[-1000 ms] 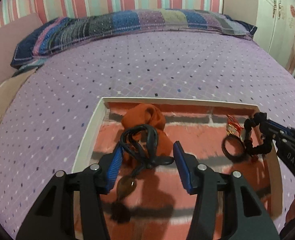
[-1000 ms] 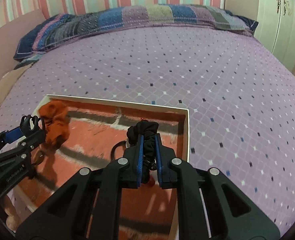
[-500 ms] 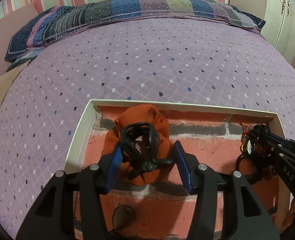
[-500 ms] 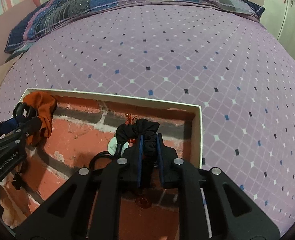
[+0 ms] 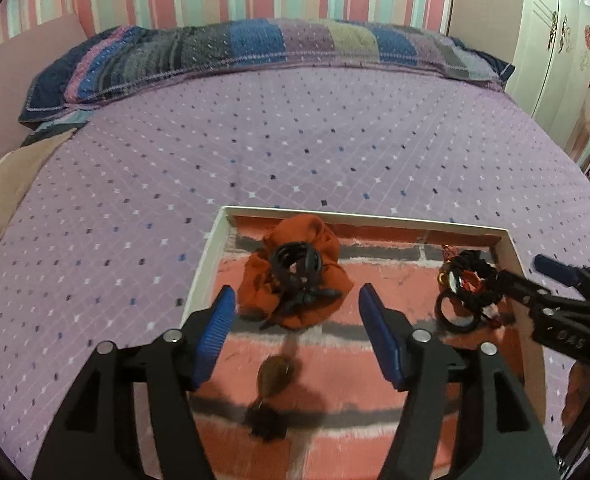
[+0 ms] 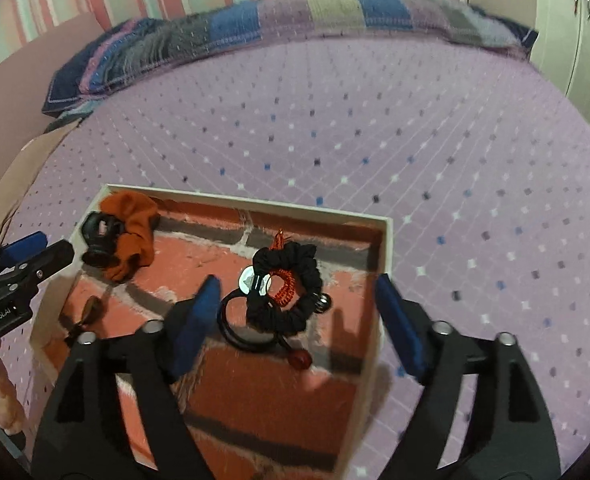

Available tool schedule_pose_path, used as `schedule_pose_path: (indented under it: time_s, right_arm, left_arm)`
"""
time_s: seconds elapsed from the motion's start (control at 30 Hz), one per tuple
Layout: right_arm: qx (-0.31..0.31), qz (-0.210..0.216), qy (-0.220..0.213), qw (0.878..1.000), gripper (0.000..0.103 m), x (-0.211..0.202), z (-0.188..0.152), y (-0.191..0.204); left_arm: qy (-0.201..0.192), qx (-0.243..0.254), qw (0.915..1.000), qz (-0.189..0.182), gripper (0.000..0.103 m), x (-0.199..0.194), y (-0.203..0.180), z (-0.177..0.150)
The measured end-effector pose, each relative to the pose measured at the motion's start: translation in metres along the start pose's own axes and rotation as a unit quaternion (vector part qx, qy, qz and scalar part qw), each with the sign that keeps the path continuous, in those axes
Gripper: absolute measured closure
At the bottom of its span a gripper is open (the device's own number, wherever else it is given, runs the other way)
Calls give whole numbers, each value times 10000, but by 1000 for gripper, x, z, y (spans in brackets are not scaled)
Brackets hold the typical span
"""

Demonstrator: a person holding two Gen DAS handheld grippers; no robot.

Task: Organize jewelry
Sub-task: 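Withdraw both tools toward the braided bracelet and white watch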

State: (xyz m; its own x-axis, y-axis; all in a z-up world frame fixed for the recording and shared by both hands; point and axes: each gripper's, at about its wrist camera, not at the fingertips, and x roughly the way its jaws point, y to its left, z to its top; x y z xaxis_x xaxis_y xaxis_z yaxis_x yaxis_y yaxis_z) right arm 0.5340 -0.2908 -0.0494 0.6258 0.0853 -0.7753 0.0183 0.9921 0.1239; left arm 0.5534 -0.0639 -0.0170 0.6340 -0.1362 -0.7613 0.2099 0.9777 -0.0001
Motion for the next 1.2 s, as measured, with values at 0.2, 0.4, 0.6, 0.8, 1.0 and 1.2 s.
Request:
schedule_pose_path:
  time_s: [0.2,0.4,0.6,0.8,1.0,1.2]
  right_arm:
    - [-186,-127,-321,9992,12,-47,-33,-3]
    - [-326,-212,-534,9978,9,-88,-66,-5]
    - [-298,-219,-776,9963,8,-128,-104,-13]
    - [-350,-302,-873,9951,7,-154,-147,-19]
    - [-401,-408,-958,9938,6,-171,-182,-23]
    - [-303,-388,-1068,9931,5,-185,-210,-27]
  left_arm:
    - [-320,-35,9991,280,28,-48,-7,-36]
    - [-584,48,9974,420,20,-94,-28,-77]
    - [-777,162,9960,402,19,-130,-50,-114]
    - [-889,82,9954,348,15,-155,-63,-152]
    - [-970,90,9946,368,14,-170,-72,-186]
    - [-922,80,9947,458,14,-170,-77,-215]
